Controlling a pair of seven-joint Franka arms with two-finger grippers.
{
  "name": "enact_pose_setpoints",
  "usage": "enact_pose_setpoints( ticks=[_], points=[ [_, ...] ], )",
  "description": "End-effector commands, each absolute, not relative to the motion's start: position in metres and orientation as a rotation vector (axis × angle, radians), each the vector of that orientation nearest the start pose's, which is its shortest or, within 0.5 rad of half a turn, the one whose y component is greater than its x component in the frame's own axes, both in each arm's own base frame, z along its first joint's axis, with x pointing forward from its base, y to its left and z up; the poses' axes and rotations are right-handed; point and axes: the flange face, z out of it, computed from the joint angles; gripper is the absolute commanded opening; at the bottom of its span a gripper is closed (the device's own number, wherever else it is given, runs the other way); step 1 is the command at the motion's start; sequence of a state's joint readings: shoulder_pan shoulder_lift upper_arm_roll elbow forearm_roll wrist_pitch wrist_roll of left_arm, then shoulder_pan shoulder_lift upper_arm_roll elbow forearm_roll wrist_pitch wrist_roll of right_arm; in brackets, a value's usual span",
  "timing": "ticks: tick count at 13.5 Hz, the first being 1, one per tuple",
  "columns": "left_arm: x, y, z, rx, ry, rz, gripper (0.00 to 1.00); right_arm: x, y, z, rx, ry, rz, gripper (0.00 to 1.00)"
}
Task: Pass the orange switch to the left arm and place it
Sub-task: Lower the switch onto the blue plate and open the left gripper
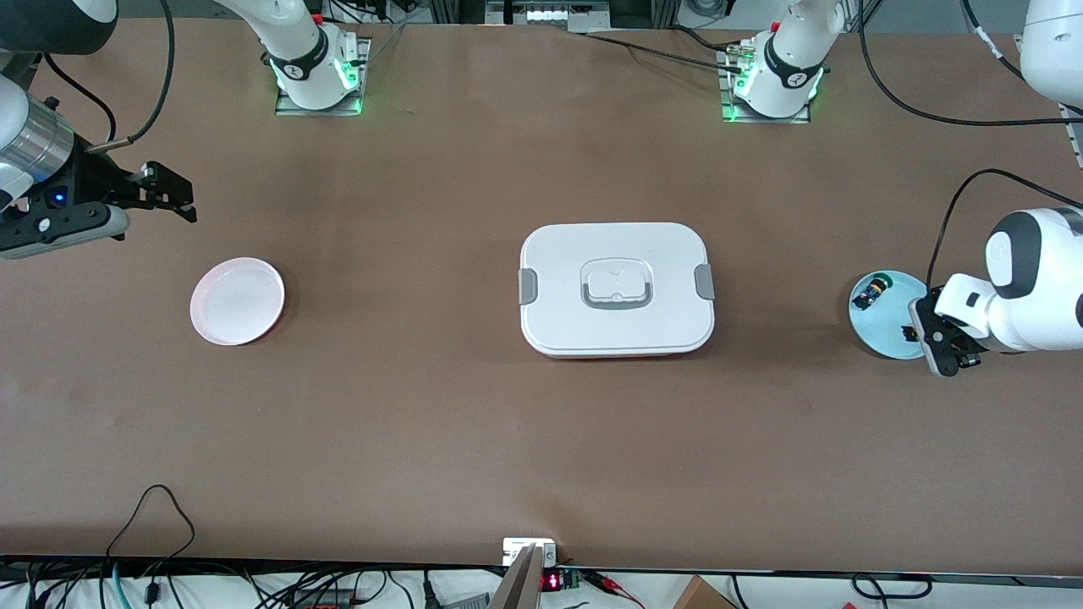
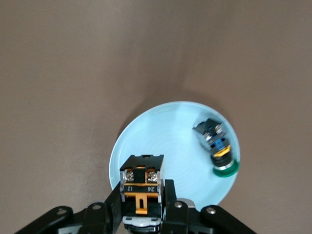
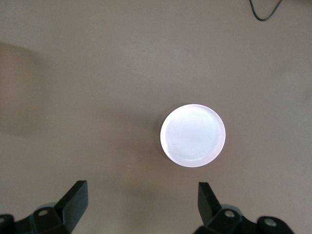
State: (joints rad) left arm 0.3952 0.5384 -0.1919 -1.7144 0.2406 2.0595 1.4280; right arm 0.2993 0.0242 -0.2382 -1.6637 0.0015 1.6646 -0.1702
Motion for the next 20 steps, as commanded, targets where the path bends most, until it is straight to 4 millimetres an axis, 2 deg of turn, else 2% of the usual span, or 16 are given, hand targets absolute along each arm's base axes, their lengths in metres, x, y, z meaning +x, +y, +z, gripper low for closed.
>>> enact_pose_setpoints(
  ticks=[1, 3, 6, 7, 8, 9, 11, 13, 15, 17, 19, 20],
  points=[
    [0.627, 0.174, 0.228, -2.34, 2.192, 0.28, 0.15, 0.562, 0.034, 0.584, -3.145, -0.294, 0.032, 1.0],
    [0.623, 0.184, 0.21, -2.294, 2.266, 0.264, 0.15, 0.568, 0.034, 0.586, -3.146, -0.28, 0.023, 1.0],
    [0.615, 0.179, 0.195, -2.303, 2.283, 0.271, 0.17, 0.569, 0.036, 0.584, -3.148, -0.285, 0.026, 1.0],
    [0.614, 0.179, 0.193, -2.316, 2.276, 0.276, 0.26, 0.569, 0.036, 0.584, -3.146, -0.289, 0.031, 1.0],
    [0.614, 0.18, 0.195, -2.303, 2.291, 0.278, 0.83, 0.57, 0.036, 0.581, -3.141, -0.281, 0.037, 1.0],
    [0.615, 0.18, 0.202, -2.297, 2.303, 0.276, 1.0, 0.571, 0.037, 0.579, -3.142, -0.281, 0.042, 1.0],
    [0.616, 0.178, 0.224, -2.352, 2.282, 0.277, 1.0, 0.571, 0.037, 0.578, -3.141, -0.281, 0.047, 1.0],
    [0.619, 0.159, 0.261, -2.407, 2.239, 0.259, 1.0, 0.571, 0.033, 0.578, -3.14, -0.271, 0.047, 1.0],
    [0.617, 0.143, 0.3, -2.56, 2.068, 0.341, 1.0, 0.569, 0.033, 0.577, -3.139, -0.27, 0.073, 1.0],
    [0.624, 0.121, 0.337, -2.692, 1.919, 0.411, 1.0, 0.569, 0.034, 0.577, -3.13, -0.271, 0.073, 1.0],
    [0.63, 0.1, 0.383, -2.852, 1.666, 0.509, 1.0, 0.569, 0.036, 0.577, -3.126, -0.275, 0.072, 1.0],
    [0.631, 0.089, 0.4, -2.921, 1.521, 0.554, 1.0, 0.569, 0.037, 0.577, -3.124, -0.277, 0.07, 1.0]
  ],
)
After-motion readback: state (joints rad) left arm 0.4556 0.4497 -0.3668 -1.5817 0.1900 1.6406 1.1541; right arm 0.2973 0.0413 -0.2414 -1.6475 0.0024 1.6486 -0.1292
